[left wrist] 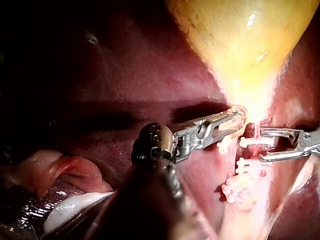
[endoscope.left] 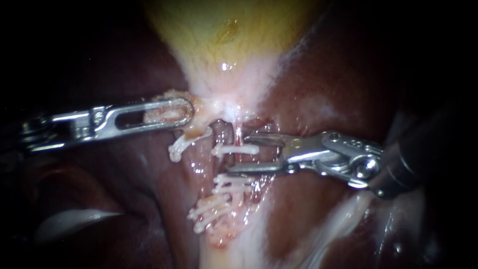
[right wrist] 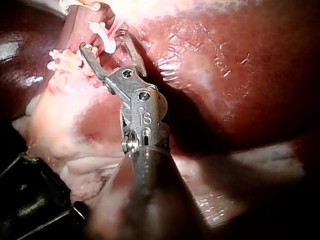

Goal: Going back third clip right tube

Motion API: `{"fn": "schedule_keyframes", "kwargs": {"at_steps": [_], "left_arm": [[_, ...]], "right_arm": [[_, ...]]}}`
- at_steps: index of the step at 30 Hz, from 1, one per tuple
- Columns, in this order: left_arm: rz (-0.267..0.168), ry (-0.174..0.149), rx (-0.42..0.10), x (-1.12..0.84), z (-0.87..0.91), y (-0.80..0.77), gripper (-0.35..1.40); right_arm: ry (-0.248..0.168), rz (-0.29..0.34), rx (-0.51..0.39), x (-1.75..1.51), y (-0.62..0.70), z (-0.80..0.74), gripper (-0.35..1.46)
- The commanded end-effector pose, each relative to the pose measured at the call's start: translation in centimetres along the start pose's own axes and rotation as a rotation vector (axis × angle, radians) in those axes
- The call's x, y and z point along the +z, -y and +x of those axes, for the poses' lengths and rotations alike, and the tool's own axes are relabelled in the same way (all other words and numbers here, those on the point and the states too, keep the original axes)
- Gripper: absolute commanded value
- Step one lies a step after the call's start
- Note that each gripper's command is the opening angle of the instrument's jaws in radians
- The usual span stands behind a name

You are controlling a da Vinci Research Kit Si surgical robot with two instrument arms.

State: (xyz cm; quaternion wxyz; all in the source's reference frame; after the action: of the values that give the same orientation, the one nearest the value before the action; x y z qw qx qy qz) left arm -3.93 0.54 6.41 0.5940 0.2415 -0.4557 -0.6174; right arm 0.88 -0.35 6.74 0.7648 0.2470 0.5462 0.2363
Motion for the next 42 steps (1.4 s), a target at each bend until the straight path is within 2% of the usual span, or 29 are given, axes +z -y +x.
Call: {"fn": "schedule_keyframes", "kwargs": {"at_steps": [1, 7, 14, 20, 31, 37, 42], "left_arm": [[0.000, 0.000, 0.000, 0.00, 0.00, 0.00, -0.35], [0.001, 0.000, 0.000, -0.01, 0.00, -0.01, -0.35], [0.000, 0.000, 0.000, 0.00, 0.00, 0.00, -0.35], [0.000, 0.000, 0.000, 0.00, 0.00, 0.00, -0.35], [0.000, 0.002, 0.002, 0.09, 0.02, -0.06, -0.35], [0.003, 0.006, 0.008, 0.31, 0.11, -0.14, -0.35], [0.003, -0.009, 0.014, 0.50, 0.20, -0.19, -0.35]], "right_arm": [[0.002, 0.004, -0.030, -0.05, 0.01, 0.01, 0.50], [0.009, 0.031, -0.192, -0.44, 0.06, 0.14, 0.50], [0.012, 0.055, -0.304, -0.82, 0.07, 0.22, 0.50], [0.012, 0.066, -0.325, -1.00, 0.08, 0.25, 0.50], [0.012, 0.066, -0.332, -1.01, 0.12, 0.26, 0.50], [0.012, 0.065, -0.332, -0.99, 0.13, 0.26, 0.50], [0.012, 0.065, -0.332, -0.99, 0.15, 0.27, 0.50]]}}
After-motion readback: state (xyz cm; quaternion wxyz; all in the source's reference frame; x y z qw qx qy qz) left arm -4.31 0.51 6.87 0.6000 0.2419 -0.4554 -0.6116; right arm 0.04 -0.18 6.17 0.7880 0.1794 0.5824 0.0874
